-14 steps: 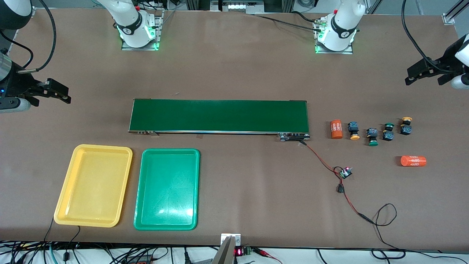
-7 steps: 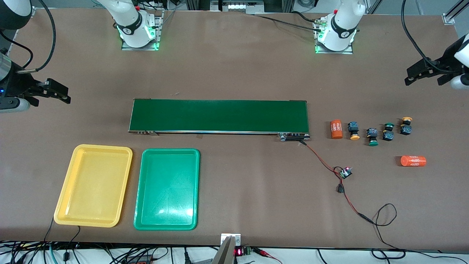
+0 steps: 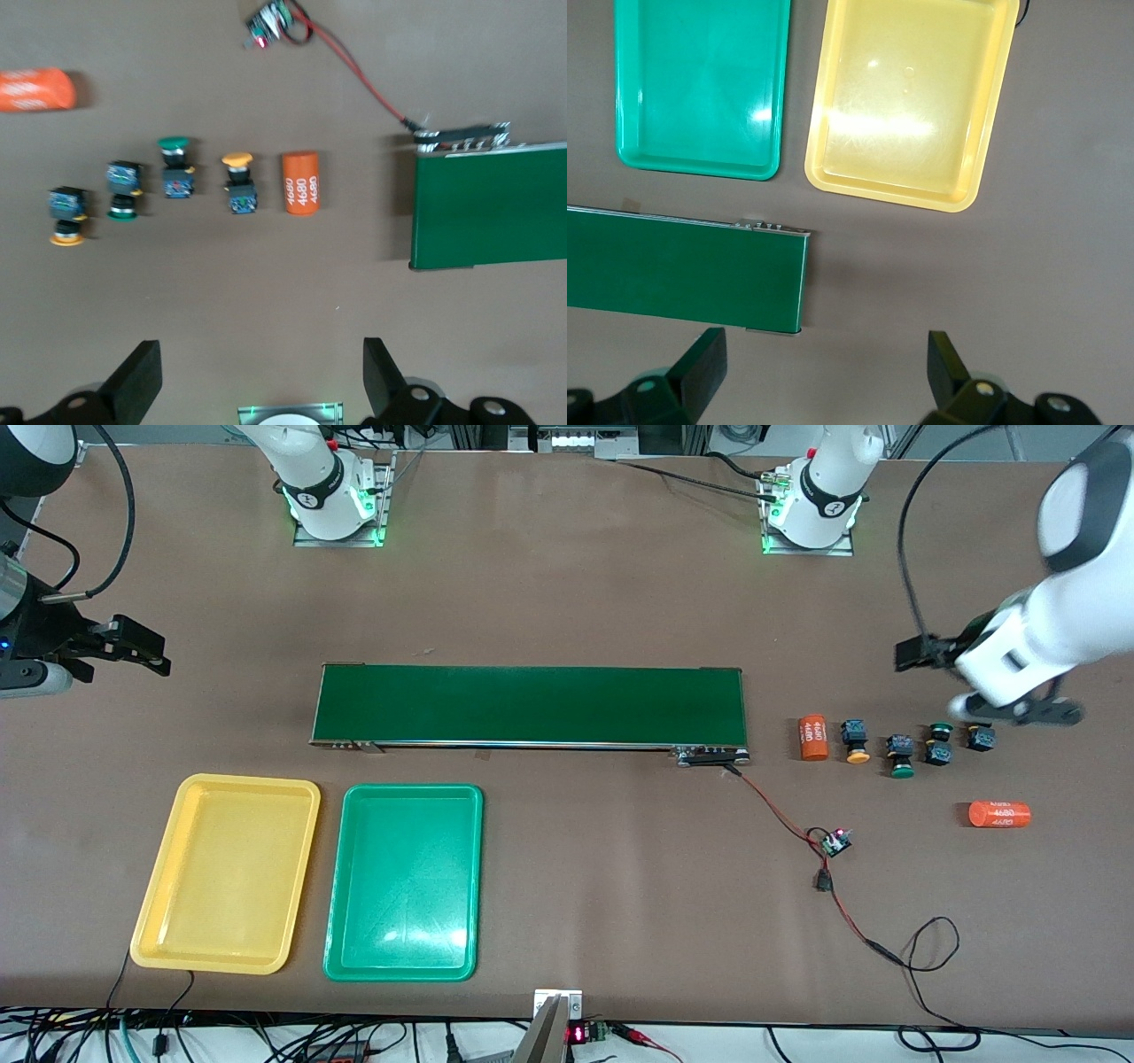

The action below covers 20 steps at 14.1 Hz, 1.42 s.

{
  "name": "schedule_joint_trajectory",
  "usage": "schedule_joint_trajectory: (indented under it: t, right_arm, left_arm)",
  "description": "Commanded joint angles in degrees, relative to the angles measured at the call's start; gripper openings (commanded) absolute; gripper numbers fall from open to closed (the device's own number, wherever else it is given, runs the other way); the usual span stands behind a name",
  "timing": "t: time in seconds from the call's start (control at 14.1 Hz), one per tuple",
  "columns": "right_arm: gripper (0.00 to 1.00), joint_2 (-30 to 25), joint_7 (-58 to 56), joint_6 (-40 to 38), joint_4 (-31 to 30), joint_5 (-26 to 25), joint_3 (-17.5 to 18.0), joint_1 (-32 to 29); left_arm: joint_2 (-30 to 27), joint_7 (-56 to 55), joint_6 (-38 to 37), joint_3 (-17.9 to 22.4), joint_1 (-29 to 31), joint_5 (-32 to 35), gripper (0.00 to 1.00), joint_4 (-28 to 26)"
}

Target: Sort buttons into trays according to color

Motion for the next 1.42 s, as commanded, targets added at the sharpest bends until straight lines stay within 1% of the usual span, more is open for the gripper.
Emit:
schedule_joint_trajectory:
  t: [0.0,0.21,0.35,0.5,0.71,0.78,0.85,0.92,0.99,1.06,1.2,1.27,1.34]
  right_arm:
    - [1.00,0.41,0.27,-0.18,1.04,0.83,0.04,-0.20]
    - [1.00,0.41,0.27,-0.09,1.04,0.92,0.04,-0.29]
    - [1.00,0.41,0.27,-0.09,1.04,0.83,0.04,-0.29]
    - [1.00,0.41,0.27,-0.09,1.04,0.83,0.04,-0.29]
    - [1.00,0.41,0.27,-0.09,1.04,0.74,-0.05,-0.29]
    - [1.00,0.41,0.27,-0.09,1.04,0.74,-0.05,-0.29]
    - [1.00,0.41,0.27,-0.01,1.04,0.83,-0.14,-0.29]
    - [1.00,0.41,0.27,-0.01,1.04,0.83,-0.14,-0.29]
    - [1.00,0.41,0.27,0.08,1.04,0.74,-0.14,-0.29]
    - [1.00,0.41,0.27,0.34,1.04,0.74,-0.14,-0.29]
    - [1.00,0.41,0.27,0.34,1.04,0.83,-0.14,-0.29]
    - [1.00,0.50,0.27,0.34,1.04,0.74,-0.14,-0.29]
    - [1.00,0.76,0.27,0.34,1.04,0.83,-0.14,-0.29]
  left_arm:
    - [4.48,0.99,0.70,0.02,0.14,-0.31,1.00,1.44]
    - [8.96,0.29,5.71,0.02,0.06,-1.37,1.00,0.65]
    - [12.12,0.29,6.68,0.10,1.37,-6.37,1.00,0.73]
    - [15.54,0.90,10.28,0.10,2.34,-6.83,1.00,0.56]
    - [18.72,0.82,13.54,0.02,2.34,-7.09,1.00,0.38]
    - [18.99,0.82,14.94,0.02,2.34,-7.09,1.00,-0.75]
    - [18.73,0.99,18.00,0.02,2.34,-7.09,1.00,-3.37]
    - [18.12,0.99,22.73,0.02,2.34,-7.09,1.00,-7.66]
    - [17.24,0.99,25.82,0.02,2.00,-7.09,1.00,-10.23]
    - [16.97,0.99,27.42,-0.33,1.64,-7.09,1.00,-11.64]
    - [17.06,1.08,28.13,-1.13,2.08,-7.00,1.00,-12.44]
    - [17.06,1.08,30.05,-1.21,1.91,-7.09,1.00,-13.84]
    - [17.06,1.08,33.72,-1.21,1.90,-7.00,1.00,-16.47]
